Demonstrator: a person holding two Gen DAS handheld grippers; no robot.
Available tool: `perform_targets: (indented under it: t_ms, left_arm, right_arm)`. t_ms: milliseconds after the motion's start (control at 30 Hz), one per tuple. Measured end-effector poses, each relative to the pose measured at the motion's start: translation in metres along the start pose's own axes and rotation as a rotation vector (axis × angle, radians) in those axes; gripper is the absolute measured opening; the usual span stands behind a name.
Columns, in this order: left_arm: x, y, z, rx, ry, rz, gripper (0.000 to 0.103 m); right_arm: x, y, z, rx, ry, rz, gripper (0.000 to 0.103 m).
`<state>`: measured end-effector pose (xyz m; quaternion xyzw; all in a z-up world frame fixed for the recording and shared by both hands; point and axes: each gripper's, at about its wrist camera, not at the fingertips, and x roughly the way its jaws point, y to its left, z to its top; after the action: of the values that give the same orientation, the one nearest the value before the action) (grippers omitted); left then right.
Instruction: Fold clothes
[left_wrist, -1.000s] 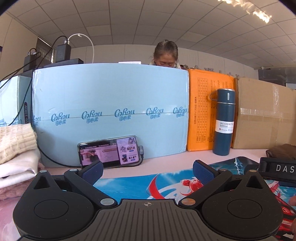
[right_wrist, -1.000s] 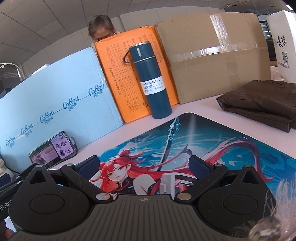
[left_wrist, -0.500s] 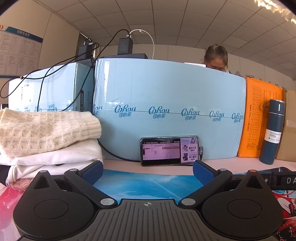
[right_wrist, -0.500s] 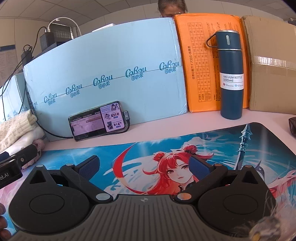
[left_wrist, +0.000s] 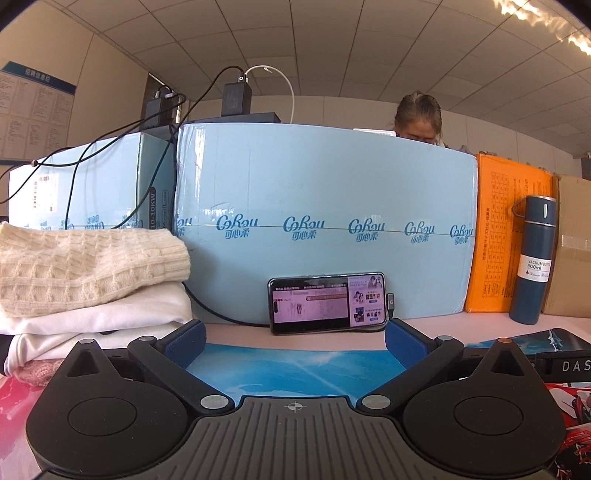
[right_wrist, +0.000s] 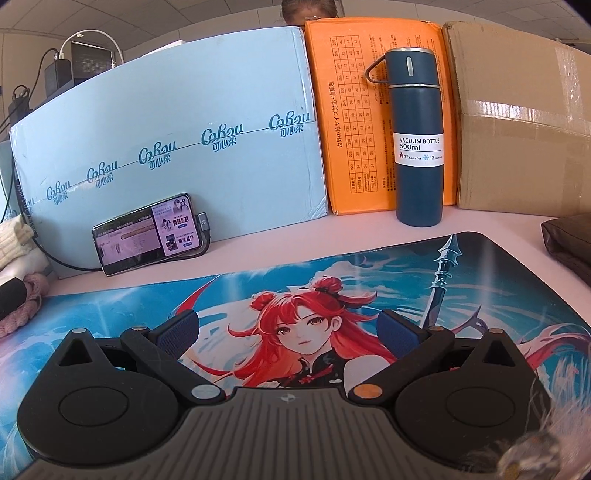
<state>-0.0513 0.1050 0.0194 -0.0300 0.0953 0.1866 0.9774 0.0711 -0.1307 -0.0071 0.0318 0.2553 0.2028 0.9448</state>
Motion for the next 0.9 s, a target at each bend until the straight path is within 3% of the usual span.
perform_targets:
  t_ms: [900]
  left_arm:
    - [0.0045,-0.0008,0.0,0.0,0.034,0.011,0.103]
  right_arm:
    - [0.0073,0.0006,-0.0028,-0.009,0.035,-0.015,0.103]
